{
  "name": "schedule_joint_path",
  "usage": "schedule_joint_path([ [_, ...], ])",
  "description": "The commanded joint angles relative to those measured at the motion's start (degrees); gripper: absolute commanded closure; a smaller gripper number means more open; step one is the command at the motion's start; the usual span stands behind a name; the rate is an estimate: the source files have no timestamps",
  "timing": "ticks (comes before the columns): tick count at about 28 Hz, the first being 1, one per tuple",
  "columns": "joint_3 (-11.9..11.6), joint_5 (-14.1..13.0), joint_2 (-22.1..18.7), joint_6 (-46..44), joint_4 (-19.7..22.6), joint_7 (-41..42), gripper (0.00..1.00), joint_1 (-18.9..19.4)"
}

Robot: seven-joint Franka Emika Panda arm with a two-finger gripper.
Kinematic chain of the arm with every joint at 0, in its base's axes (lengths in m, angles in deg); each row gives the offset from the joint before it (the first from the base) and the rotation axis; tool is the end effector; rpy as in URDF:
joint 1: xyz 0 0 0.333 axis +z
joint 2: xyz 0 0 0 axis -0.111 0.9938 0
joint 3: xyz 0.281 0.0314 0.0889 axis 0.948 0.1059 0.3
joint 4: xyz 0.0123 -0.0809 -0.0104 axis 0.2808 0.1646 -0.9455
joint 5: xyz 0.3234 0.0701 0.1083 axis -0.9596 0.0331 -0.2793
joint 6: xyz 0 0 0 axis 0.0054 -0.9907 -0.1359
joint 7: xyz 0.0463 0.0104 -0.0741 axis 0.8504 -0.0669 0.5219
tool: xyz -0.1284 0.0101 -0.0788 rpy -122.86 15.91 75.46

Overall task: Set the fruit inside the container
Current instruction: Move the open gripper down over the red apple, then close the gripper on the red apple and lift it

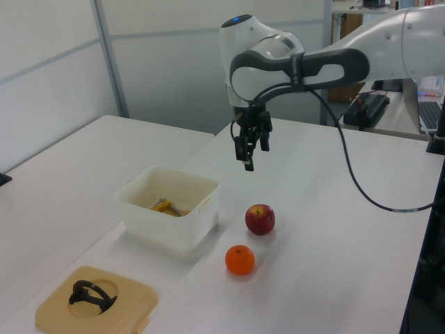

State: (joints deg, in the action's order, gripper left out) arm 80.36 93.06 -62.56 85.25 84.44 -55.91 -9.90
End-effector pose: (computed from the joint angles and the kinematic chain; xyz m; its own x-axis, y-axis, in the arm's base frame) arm 0.5603 -0.0650 0.4647 0.9987 0.0268 -0.0425 0.0304 -0.9958 0.0864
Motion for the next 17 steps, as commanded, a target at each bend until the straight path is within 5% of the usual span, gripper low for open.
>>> schedule_joint_path([
  [1,0.2,-0.2,-6.3,8.6,12.0,2.0,0.00,-0.1],
  [5,0.5,-0.2,-6.6,13.8,16.6,1.9,0.00,0.2],
  [17,0.7,0.5,2.7,25.7,16.8,1.8,0.00,0.4],
])
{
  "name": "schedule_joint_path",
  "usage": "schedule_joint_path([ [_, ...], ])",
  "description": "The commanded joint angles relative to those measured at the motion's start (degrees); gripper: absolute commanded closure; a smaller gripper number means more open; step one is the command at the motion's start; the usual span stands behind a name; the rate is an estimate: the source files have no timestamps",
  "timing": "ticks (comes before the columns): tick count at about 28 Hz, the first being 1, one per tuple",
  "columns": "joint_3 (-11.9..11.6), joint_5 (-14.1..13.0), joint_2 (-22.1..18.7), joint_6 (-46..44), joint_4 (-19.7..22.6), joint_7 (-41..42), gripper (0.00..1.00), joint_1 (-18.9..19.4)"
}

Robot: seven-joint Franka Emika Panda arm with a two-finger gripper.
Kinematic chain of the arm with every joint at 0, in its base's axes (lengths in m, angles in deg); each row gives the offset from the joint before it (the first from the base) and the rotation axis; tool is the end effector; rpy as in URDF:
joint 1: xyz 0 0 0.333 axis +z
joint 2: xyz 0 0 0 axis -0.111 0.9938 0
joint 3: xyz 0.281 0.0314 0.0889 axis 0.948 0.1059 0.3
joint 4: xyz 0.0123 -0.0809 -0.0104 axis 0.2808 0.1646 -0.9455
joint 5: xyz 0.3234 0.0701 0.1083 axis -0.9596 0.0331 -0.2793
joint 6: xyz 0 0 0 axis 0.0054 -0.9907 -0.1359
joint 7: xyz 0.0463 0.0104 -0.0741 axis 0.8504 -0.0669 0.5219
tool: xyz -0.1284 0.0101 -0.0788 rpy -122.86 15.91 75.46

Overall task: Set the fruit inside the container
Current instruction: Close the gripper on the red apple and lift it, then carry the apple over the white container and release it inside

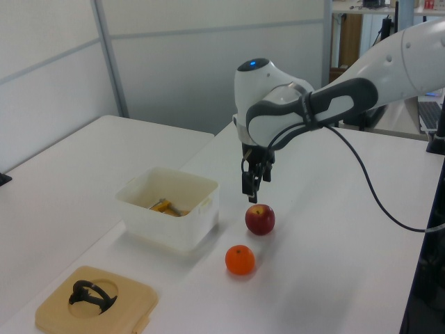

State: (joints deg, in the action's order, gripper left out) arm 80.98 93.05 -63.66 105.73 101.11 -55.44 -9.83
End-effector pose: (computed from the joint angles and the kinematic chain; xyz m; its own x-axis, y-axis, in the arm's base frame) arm 0.5580 -0.0545 0.3809 0.9962 0.0758 0.0420 0.0720 -0.9937 0.0853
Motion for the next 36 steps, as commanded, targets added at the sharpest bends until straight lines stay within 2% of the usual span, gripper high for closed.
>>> schedule_joint_path([
  [1,0.2,0.8,4.4,5.7,0.1,1.4,0.00,0.3],
  [4,0.3,1.2,6.0,6.5,-0.2,1.4,0.00,0.2],
  [6,0.6,2.9,7.3,6.6,-0.3,1.4,0.00,0.3],
  [16,1.1,7.0,8.7,5.9,1.5,1.3,0.00,0.3],
  [19,1.1,7.3,9.4,5.9,1.5,1.0,0.02,0.3],
  [21,1.1,7.4,9.5,5.9,1.4,1.0,0.28,0.3],
  [22,1.1,7.4,9.4,5.9,1.3,1.1,0.53,0.3],
  [23,1.1,7.4,9.3,5.8,1.2,1.1,0.64,0.3],
  [25,1.1,7.4,9.1,5.0,0.8,1.2,0.79,0.3],
  [27,1.1,7.0,8.9,3.9,0.3,1.1,0.87,0.3],
  [32,1.2,6.0,7.4,-4.5,-4.2,1.2,0.91,0.3],
  [33,1.3,4.7,7.0,-8.3,-6.5,1.1,0.91,0.3],
  [36,1.5,0.3,7.0,-12.0,-11.4,0.6,0.90,0.3],
])
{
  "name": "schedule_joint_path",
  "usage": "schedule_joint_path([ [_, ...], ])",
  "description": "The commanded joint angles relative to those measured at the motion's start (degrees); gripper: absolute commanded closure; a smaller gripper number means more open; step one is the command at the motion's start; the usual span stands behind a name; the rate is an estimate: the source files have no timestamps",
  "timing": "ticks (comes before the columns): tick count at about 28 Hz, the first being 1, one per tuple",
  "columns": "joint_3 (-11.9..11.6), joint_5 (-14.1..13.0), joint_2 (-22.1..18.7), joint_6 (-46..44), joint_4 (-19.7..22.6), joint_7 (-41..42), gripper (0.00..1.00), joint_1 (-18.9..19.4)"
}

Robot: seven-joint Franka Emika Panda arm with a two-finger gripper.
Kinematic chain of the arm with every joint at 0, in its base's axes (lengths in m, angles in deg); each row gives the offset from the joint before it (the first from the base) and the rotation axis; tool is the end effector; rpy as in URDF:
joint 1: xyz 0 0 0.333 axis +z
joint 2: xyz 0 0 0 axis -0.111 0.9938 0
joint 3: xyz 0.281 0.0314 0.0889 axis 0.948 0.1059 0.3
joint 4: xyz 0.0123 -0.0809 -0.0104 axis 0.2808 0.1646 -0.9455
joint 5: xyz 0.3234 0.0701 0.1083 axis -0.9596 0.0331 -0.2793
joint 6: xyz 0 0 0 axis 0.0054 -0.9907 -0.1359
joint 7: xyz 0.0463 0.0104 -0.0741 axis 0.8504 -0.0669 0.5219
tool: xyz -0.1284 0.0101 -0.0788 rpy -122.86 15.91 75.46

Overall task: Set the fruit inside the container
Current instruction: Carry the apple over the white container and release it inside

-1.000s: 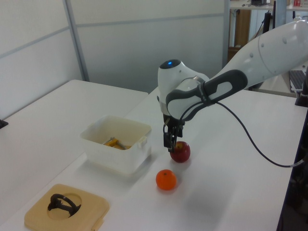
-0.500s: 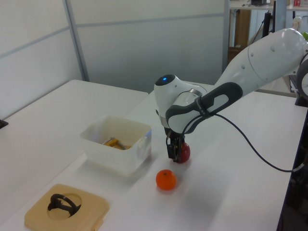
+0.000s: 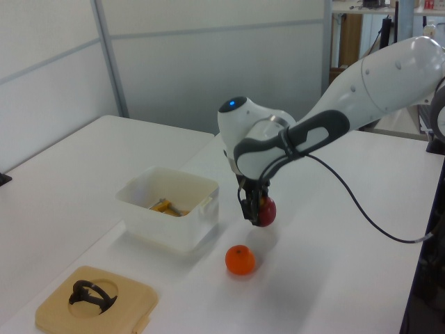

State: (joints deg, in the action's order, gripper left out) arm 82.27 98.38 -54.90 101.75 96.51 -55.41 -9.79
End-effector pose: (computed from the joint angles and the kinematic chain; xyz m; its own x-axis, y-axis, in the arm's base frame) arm 0.5715 -0.0522 0.3228 0.9845 0.1348 -0.1117 0.1499 -0.9788 0.1395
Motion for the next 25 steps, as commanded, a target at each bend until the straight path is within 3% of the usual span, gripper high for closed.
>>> schedule_joint_path([
  [1,0.2,-6.7,-1.7,-8.4,-8.6,0.4,0.90,0.3],
  [2,0.0,-9.2,-1.7,-8.4,-11.4,-0.3,0.90,0.0],
  [4,0.0,-11.0,-1.6,-8.0,-13.8,-1.3,0.89,-0.3],
  [6,0.2,-11.5,-1.3,-7.3,-15.3,-2.4,0.87,-0.3],
  [10,0.9,-12.6,-0.5,5.6,-15.9,-6.2,0.82,0.0],
  [13,2.0,-11.8,1.7,14.7,-15.2,-10.0,0.81,0.2],
  [15,2.3,-11.3,2.7,16.2,-15.2,-10.8,0.70,0.2],
  [18,2.4,-10.7,3.7,16.3,-15.3,-11.0,0.35,0.2],
  [20,2.4,-10.6,3.8,16.3,-15.2,-11.0,0.17,0.3],
  [21,2.4,-10.6,3.8,16.2,-15.2,-11.0,0.01,0.3],
  [25,2.4,-10.6,3.5,14.1,-14.9,-11.0,0.00,2.0],
])
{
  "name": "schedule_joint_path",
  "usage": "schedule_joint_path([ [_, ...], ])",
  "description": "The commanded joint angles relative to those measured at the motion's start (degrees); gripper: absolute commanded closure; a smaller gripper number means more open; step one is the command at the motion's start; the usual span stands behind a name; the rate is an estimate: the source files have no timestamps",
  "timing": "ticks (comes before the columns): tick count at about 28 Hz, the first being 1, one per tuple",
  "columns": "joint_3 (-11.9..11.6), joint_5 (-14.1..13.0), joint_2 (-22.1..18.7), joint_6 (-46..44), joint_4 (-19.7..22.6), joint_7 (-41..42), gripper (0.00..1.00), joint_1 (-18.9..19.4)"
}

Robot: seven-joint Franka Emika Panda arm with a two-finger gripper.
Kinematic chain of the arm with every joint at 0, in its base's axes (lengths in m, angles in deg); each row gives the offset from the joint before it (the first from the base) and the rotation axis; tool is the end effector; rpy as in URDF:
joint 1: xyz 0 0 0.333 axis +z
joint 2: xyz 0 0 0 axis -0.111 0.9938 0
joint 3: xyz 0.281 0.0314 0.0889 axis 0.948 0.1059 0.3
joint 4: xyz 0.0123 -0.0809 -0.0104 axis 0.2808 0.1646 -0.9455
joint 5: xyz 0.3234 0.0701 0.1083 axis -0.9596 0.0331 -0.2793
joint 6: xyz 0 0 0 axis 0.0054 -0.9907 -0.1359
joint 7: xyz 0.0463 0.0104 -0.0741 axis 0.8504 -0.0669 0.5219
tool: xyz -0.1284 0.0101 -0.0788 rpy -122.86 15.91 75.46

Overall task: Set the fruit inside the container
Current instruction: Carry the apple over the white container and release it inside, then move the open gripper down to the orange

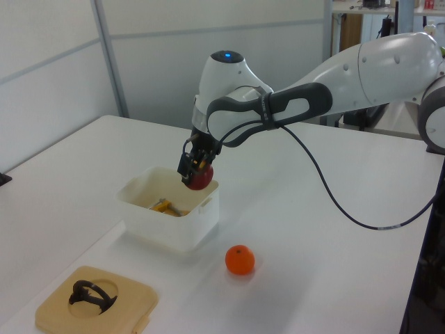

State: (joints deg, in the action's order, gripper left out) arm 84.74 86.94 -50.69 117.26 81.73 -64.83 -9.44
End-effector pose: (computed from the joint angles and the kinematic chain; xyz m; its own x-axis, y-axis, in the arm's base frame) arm 0.6679 -0.0107 0.4199 0.9308 -0.0814 0.3563 -0.0676 -0.9964 -0.0512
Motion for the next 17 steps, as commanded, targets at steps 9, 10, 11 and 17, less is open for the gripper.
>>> schedule_joint_path([
  [9,-0.2,0.9,-3.2,-13.1,-0.2,-1.1,0.00,1.7],
  [10,-0.2,1.3,-3.9,-17.3,-0.1,-0.6,0.00,1.7],
  [11,-0.2,2.0,-4.1,-19.9,-0.1,0.0,0.00,1.7],
  [17,0.4,4.5,-4.1,-32.5,0.6,2.8,0.00,3.7],
])
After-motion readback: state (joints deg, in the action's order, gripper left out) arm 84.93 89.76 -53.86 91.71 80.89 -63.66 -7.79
